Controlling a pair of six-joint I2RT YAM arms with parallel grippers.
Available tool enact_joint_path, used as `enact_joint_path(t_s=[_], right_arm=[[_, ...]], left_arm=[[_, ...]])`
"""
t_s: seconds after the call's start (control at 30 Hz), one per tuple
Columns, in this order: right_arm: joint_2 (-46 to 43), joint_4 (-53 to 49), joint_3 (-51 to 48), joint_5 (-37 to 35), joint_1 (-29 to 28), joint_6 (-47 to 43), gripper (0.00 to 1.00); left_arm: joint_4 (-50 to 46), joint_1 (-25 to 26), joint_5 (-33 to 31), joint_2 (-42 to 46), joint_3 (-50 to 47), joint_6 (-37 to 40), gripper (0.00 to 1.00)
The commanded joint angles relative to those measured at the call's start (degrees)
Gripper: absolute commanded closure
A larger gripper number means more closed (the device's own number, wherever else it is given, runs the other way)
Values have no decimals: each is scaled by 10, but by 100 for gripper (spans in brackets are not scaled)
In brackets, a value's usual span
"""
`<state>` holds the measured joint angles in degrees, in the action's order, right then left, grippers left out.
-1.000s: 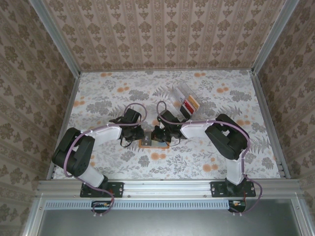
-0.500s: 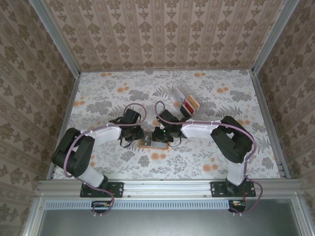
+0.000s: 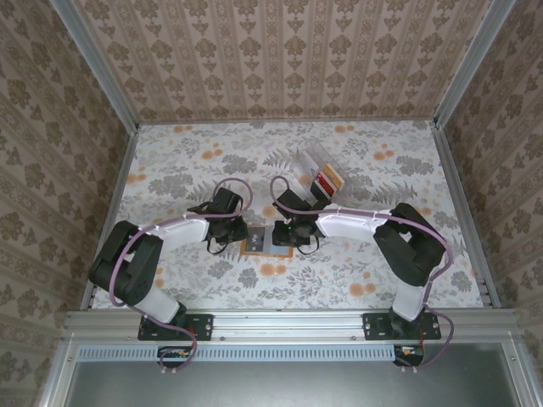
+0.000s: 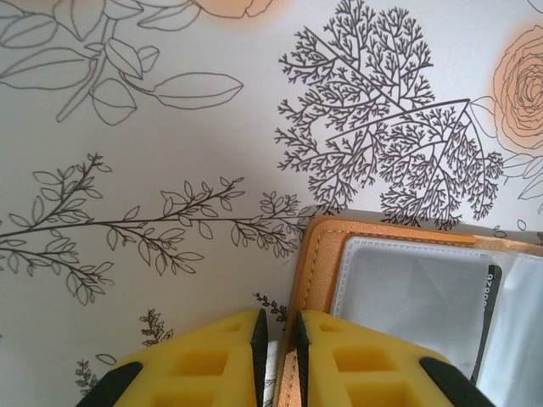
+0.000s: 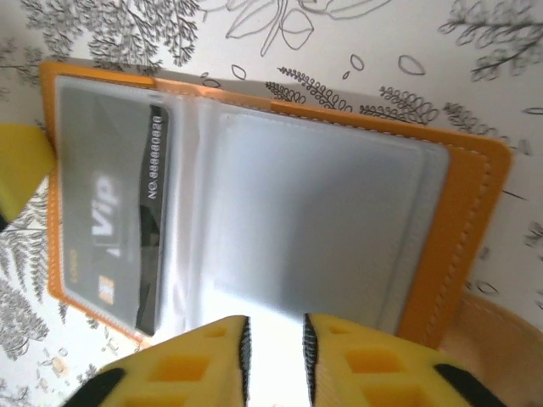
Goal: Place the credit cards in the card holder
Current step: Insert the credit card into the card slot, then pick up the credit card from the storage box.
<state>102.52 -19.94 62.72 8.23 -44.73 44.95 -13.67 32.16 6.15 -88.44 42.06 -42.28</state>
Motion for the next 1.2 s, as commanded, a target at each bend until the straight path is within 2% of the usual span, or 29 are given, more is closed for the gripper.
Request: enact_joint_path(t_s=[0.0,0.1,0.23,0.4,0.53,0.57,0.8,1.07,1.17], right_arm=[[-54,-60,37,-30,9,-34,69],[-82,-132,72,-89,26,-80,64],[-98,-233,124,-171,88,-148,62],[-45,-318,219,-236,150,-254,59],[23,-363,300,-280,178,-275,59],[38,-366,314,-269,185,-284,59],[107,-374,368,-263,179,-337,65],[160,-387,390,-393,158,-354,62],[173,-384,394,-407,153,-369,61]], left_arm=[[-35,3,16,27,-8,5,78],[-50,3,16,61,6,13,73],[-64,2,8,95,30,29,62],[-57,2,12,99,63,47,55],[-50,2,23,88,84,52,53],[-47,2,26,86,87,53,52],[-43,2,35,74,94,55,51],[-40,2,39,67,99,55,49],[-40,2,40,68,98,56,49]])
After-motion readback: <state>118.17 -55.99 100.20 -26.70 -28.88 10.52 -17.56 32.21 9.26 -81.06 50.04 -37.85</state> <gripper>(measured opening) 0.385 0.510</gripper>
